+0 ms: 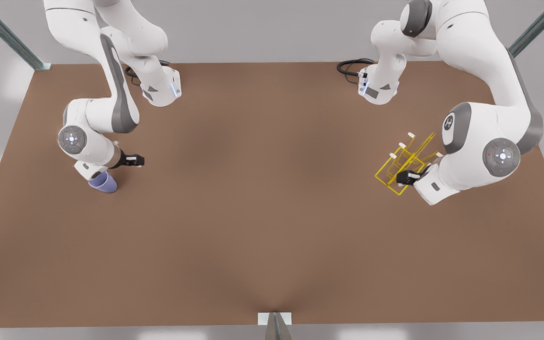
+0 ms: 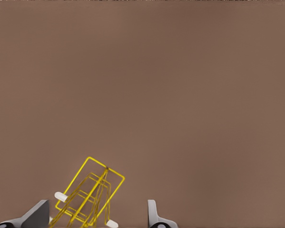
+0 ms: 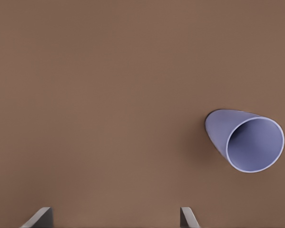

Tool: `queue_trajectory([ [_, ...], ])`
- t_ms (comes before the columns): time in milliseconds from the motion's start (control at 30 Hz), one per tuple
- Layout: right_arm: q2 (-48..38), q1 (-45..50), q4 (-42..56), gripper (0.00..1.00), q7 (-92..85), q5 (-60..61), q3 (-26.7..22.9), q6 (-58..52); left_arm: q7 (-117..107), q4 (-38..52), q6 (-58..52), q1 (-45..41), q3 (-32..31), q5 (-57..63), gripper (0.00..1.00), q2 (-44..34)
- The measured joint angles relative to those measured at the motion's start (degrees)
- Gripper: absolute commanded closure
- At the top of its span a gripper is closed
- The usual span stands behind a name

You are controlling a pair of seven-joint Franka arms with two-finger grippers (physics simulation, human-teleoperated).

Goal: Place the cup on the cup holder

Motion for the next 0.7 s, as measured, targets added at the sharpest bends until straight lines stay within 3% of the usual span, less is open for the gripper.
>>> queue_trajectory([
  [133, 3.7, -2.2, -1.3, 0.0, 0.0, -0.1, 0.0, 8.0, -0.5, 0.0, 0.4, 0.0, 0.1, 0.3, 0.0, 0.2],
  [333, 5.3, -14.2, -2.5, 0.0, -1.0, -0.3, -0.1, 14.6, -1.1, 0.0, 0.7, 0.0, 0.0, 0.3, 0.0, 0.2],
  [700, 9.1, -15.2, -6.3, 0.0, -3.3, -0.2, 0.0, 21.8, -1.8, 0.0, 0.8, 0.0, -0.2, 1.8, 0.0, 0.4],
])
